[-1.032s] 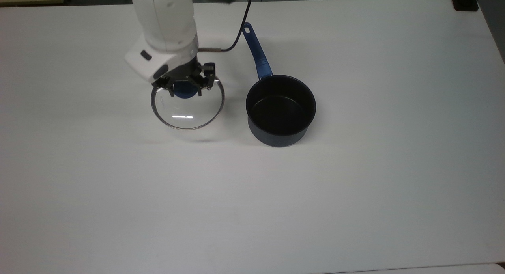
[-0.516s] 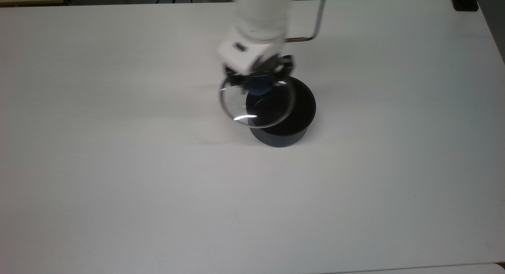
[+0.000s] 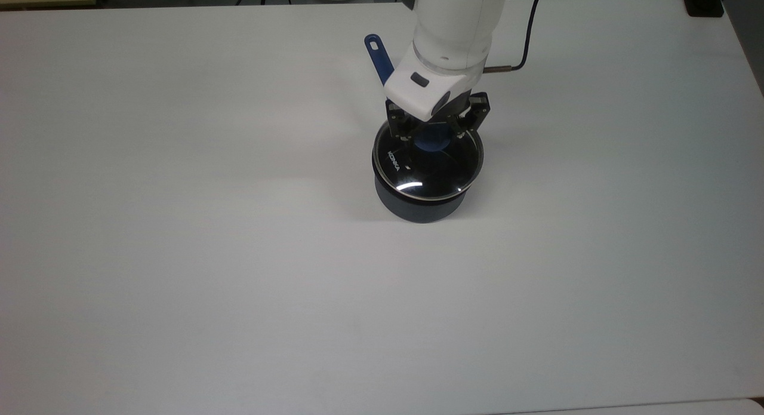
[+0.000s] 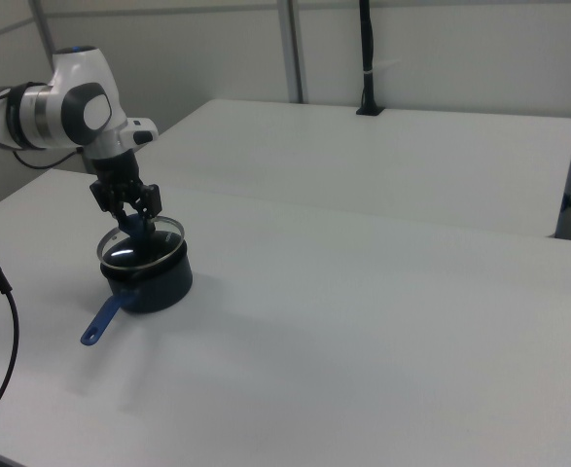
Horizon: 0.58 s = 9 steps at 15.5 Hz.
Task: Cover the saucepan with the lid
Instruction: 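Lower the lid onto the saucepan rim and open the gripper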
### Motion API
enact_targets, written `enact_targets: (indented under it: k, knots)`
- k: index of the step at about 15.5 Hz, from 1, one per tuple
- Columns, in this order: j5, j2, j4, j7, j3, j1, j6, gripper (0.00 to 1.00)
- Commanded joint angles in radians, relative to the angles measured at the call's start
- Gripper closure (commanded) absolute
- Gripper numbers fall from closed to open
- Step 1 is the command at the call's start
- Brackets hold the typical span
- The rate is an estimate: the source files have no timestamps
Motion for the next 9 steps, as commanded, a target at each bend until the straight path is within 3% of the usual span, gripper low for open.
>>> enact_targets:
  k: [1, 5, 6, 7, 9]
  knots:
    - [-0.015, -0.012, -0.038, 0.033, -0.012, 0.021, 0.042, 0.58]
    - [-0.016, -0.005, -0.049, 0.036, -0.012, 0.021, 0.045, 0.48]
    - [-0.016, -0.003, -0.049, 0.039, -0.012, 0.019, 0.045, 0.18]
    - [-0.018, -0.003, -0.047, 0.062, -0.012, 0.019, 0.045, 0.0]
    - [-0.036, -0.005, -0.035, 0.087, -0.017, 0.01, 0.048, 0.0]
